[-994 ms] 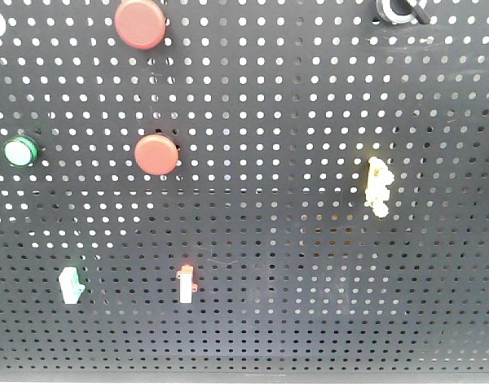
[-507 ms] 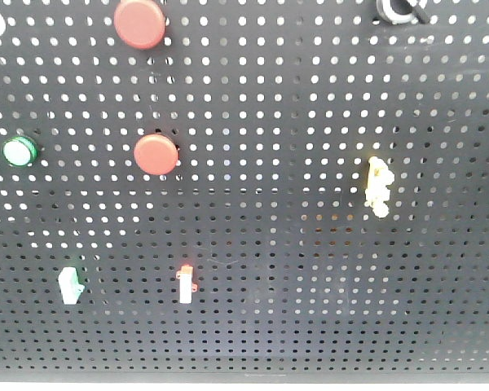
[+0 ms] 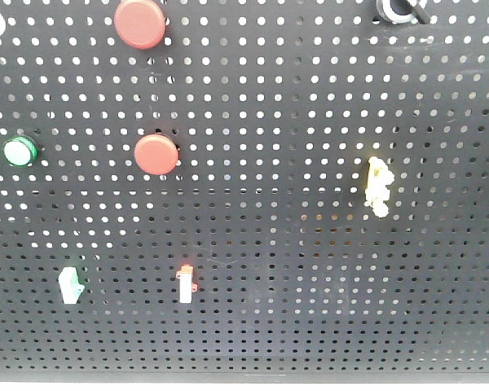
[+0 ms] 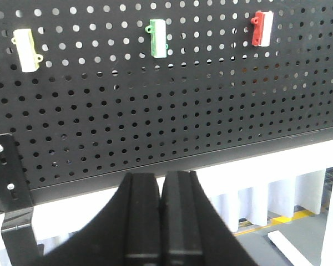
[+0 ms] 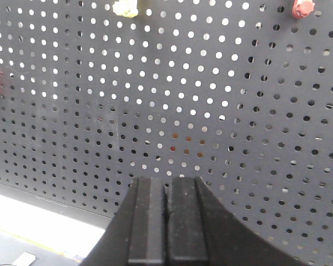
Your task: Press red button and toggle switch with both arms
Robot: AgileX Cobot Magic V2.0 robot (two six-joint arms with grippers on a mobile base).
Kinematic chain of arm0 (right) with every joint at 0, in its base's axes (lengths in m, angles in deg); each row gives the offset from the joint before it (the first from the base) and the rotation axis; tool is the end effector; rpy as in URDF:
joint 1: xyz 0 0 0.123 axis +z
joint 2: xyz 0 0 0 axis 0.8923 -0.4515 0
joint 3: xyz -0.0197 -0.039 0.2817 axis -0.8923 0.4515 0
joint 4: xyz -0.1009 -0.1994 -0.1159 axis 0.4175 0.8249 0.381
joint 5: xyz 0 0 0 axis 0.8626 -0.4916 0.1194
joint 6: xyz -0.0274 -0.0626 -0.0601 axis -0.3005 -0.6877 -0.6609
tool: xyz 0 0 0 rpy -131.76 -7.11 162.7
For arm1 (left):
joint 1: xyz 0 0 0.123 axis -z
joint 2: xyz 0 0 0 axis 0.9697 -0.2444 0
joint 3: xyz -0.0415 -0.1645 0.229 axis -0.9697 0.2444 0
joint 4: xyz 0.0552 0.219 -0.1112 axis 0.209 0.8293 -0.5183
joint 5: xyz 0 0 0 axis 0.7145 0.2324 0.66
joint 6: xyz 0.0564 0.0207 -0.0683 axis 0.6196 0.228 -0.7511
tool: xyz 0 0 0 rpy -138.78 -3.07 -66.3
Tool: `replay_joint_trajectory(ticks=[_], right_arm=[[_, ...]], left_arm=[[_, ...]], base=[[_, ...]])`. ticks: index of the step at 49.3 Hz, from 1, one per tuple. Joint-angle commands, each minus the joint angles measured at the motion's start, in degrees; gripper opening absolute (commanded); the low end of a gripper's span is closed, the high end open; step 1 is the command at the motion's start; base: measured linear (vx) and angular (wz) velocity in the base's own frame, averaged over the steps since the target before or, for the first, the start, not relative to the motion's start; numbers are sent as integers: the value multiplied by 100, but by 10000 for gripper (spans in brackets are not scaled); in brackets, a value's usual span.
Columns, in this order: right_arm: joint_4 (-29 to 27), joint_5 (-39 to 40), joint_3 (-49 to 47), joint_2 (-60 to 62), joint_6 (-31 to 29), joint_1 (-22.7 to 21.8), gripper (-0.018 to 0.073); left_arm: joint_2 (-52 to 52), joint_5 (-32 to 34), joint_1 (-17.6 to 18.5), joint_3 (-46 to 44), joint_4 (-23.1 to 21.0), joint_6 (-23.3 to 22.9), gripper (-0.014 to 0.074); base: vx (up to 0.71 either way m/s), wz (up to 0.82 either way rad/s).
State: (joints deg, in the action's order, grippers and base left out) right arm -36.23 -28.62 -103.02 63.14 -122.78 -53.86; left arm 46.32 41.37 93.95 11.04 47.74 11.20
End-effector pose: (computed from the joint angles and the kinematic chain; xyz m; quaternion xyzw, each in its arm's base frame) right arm 0.0615 0.0206 0.2730 -0.1459 0.6813 0.0467 0.7158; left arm 0.0539 -0.0179 0.1989 0.1247 0.6929 -0.0996 0.7031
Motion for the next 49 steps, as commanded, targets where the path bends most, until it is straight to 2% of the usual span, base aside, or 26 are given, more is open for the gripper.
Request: replay_joint_trajectory(ticks=[1,13,17,22,27,28,34,36,40,46,49], right_arm=[[-45,308,-176,-46,-20,-33,-3],[-25,308,-176,-46,-20,-33,-3],[288,260,-176,-79,108,-33,-3],[1567,-249,-176,-79,1308,-40,-3],[3091,-425,-34,-42,3366,-211,-3],[3324,-380,40,-23,3609,-294,-3],[4187,65,562,298,5182,-812,-3],[4365,196,781,513,5439,-948,-3],[4635,476,1194,998,5586,-1082,-3],[4660,1049,1624,1153,5696,-1174,-3],[4652,1026,1623,1146,5703,-1168,-3]], left_arm=[[36,422,-8,191,5,-54,2],[36,422,-8,191,5,-54,2],[36,422,-8,191,5,-54,2],[36,422,-8,191,5,-54,2],[36,422,-8,191,5,-54,2],[36,422,-8,191,5,-54,2],[36,422,-8,191,5,-54,2],[36,422,-8,191,5,-54,2],[36,422,-8,191,5,-54,2],[41,419,-8,191,5,-54,2],[36,425,-8,191,5,-54,2]], base=[[0,0],[0,0],[0,0],[0,0],[0,0],[0,0],[0,0],[0,0],[0,0],[0,0],[0,0]])
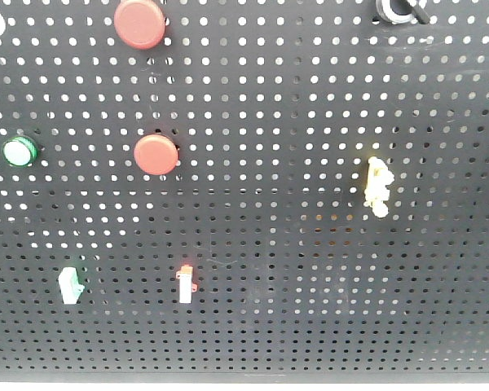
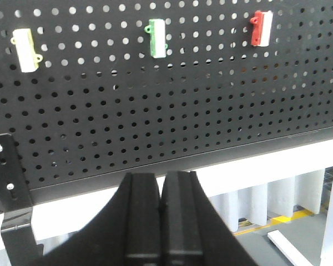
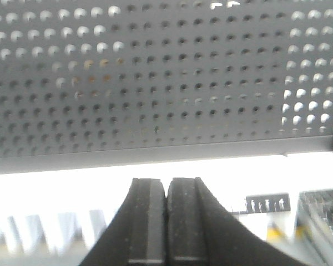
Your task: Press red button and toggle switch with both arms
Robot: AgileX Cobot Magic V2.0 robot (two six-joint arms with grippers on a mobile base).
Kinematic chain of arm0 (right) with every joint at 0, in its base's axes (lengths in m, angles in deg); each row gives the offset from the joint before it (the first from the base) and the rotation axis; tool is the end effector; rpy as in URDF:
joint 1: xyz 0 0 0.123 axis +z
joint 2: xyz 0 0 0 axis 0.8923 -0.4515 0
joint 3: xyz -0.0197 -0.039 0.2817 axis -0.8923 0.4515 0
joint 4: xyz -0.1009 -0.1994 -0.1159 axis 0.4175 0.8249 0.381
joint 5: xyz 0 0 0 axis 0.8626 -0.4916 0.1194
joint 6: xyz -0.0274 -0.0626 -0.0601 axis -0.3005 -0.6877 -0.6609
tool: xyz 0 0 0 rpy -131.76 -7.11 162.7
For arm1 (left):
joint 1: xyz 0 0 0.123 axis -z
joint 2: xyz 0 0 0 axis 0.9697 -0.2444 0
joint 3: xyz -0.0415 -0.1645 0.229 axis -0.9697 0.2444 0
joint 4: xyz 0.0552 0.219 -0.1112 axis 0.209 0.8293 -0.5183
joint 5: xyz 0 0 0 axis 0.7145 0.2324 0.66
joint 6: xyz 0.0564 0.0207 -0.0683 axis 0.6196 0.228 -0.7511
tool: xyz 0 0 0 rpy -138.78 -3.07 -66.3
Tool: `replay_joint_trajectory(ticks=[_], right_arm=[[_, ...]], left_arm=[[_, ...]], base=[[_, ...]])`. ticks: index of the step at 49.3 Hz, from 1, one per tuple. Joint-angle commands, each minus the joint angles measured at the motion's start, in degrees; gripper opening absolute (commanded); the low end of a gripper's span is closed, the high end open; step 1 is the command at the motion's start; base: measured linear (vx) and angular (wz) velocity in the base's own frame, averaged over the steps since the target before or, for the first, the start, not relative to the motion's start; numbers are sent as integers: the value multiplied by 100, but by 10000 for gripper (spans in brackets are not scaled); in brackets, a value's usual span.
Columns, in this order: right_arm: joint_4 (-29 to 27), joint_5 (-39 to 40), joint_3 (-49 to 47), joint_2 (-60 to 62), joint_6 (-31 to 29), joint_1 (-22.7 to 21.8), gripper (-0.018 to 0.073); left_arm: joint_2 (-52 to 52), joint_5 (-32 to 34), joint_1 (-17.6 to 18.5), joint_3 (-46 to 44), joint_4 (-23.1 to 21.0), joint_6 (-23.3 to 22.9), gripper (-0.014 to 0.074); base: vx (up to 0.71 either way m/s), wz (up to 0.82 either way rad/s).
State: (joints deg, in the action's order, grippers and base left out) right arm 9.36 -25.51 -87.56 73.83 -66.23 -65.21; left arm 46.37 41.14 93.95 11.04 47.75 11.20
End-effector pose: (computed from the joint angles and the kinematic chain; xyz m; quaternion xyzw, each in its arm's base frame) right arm 0.0569 -0.0024 0.1939 0.0344 0.7219 0.0056 0.6911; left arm 0.0538 -0.0179 0.1986 0.1251 0.6940 -0.0994 0.7021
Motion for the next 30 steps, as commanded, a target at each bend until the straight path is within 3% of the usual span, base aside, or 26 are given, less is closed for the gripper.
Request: replay_joint_trajectory(ticks=[1,30], right_arm=[[94,750,76,77,48,-33,-3],[89,723,76,114,1,-33,-3]], left_arm=[[32,449,-8,191,4,-54,2],[32,443,-8,191,4,-54,2]], base=[[0,0],[0,0]])
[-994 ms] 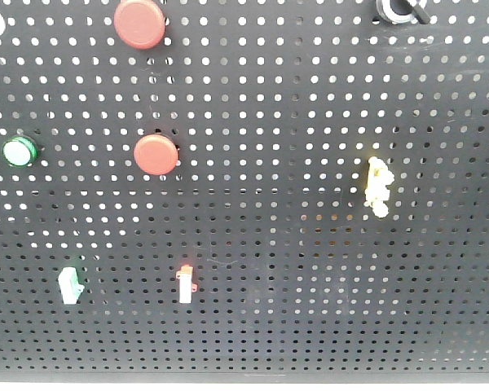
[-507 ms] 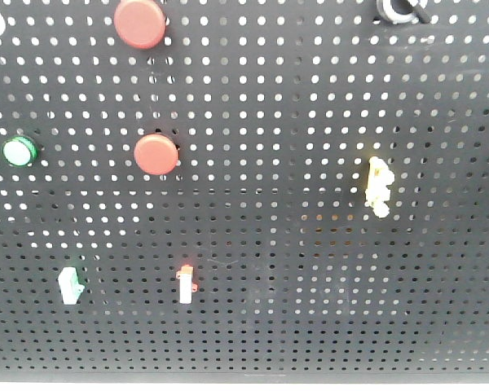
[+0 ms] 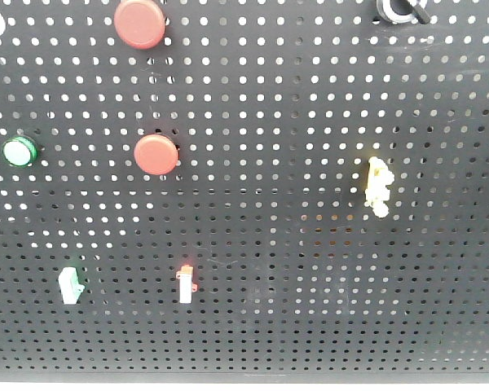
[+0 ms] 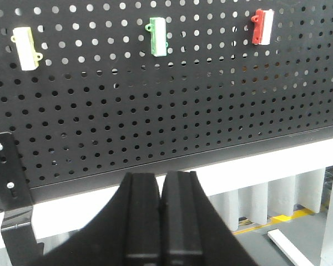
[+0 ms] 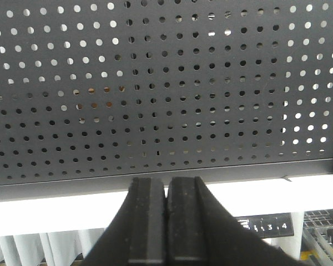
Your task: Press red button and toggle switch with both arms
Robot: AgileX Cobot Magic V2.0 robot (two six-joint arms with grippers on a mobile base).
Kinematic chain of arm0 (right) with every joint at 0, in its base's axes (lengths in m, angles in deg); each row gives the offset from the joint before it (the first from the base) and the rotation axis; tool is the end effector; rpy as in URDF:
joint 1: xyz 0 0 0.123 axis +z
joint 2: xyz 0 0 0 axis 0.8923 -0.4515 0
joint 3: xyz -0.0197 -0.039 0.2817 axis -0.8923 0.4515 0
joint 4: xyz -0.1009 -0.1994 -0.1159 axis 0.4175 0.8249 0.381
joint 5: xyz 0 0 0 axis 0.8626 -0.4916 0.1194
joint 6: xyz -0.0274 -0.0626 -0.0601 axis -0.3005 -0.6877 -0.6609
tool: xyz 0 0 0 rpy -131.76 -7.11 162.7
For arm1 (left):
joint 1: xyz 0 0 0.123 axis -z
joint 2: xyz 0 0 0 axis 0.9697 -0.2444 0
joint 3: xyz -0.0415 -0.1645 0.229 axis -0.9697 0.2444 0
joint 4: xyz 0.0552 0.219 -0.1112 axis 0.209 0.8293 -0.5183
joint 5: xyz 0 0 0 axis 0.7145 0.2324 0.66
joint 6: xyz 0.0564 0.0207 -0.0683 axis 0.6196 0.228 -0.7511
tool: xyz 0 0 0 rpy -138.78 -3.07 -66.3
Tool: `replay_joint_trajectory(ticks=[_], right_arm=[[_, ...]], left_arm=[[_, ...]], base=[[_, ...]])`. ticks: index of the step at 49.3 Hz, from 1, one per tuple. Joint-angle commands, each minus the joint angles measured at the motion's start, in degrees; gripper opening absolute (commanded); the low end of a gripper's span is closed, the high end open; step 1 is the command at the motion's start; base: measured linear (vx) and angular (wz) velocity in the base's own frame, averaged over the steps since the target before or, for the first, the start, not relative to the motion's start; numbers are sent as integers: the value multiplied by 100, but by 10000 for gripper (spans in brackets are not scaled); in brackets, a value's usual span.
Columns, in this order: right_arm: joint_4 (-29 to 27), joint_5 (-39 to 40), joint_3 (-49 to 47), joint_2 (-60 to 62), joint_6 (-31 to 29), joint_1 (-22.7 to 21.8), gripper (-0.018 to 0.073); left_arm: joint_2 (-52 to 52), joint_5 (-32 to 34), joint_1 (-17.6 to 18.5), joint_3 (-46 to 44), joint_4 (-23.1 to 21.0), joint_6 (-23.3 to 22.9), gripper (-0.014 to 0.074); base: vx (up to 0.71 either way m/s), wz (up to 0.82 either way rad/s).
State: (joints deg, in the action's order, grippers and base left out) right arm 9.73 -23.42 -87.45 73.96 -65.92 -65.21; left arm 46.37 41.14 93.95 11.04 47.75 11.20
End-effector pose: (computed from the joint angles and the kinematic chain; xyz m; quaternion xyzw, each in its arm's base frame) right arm 0.0569 -0.0023 0.1967 0.0331 0.7091 0.0056 0.7043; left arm 0.0538 -0.0179 0.1986 0.1251 0.6940 -0.0994 0.7021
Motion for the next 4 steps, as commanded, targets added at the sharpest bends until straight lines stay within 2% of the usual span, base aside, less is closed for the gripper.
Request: replay_joint_trajectory(ticks=[1,4], right_arm=[[51,515,65,101,-30,-32,-3],[51,515,65,101,-30,-32,-3]], left_arm=[[32,443,-8,191,4,-54,2],[32,443,-8,191,4,-54,2]], base=[[0,0],[0,0]])
